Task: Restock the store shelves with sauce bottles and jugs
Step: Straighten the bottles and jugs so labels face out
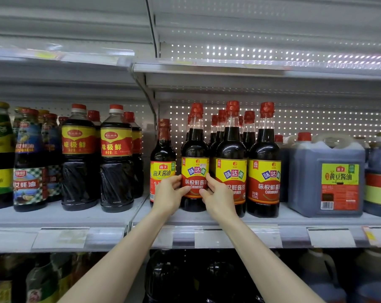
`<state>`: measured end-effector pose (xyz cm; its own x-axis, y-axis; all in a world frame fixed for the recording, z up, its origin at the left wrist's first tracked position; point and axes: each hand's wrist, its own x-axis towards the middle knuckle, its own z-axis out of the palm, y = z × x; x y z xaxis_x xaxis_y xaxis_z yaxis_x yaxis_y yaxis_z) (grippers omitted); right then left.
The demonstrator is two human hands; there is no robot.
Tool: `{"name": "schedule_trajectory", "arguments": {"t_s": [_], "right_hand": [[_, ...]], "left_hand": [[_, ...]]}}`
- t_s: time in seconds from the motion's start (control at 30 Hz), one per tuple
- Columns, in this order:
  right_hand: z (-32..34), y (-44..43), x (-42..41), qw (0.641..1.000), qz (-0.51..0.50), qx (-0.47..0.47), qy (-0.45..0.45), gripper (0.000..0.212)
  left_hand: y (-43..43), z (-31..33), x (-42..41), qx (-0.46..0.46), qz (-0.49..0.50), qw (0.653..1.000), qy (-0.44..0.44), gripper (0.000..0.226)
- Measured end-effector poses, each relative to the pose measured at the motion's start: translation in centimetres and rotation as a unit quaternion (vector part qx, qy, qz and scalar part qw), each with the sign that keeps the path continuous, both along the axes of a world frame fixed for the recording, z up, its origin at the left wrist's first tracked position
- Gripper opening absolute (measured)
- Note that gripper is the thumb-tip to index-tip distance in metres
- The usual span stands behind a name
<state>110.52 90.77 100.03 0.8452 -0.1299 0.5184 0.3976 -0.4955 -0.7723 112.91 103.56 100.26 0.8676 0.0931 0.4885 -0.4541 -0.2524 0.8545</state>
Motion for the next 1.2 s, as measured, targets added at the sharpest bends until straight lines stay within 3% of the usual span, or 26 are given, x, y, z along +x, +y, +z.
{"name": "schedule_trajectory", "arguments": {"t_s": [0.33, 0.47, 0.83, 1.2], "right_hand": [[0.1, -0.1, -0.7, 1.0, 0.024, 0.01, 0.01, 0.06], [0.1, -0.5, -1.9, 0.996, 0.063, 0.058, 0.011, 0.057], [0.2, -5.5, -4.9, 0.99, 0.046, 0.121, -0.047, 0.034], [0.6, -9.8, -5.0, 0.993, 0.024, 0.109, -0.038, 0.043]], "left_hand": [[-0.2, 0.0, -0.7, 0.026, 0.014, 1.0, -0.011, 0.054], [0.0, 0.0, -1.4, 0.042, 0.032, 0.998, -0.026, 0.051], [-2.6, 0.2, -4.6, 0.07, 0.069, 0.991, -0.085, 0.039], [-7.2, 0.2, -5.4, 0.06, 0.014, 0.998, -0.032, 0.057]]}}
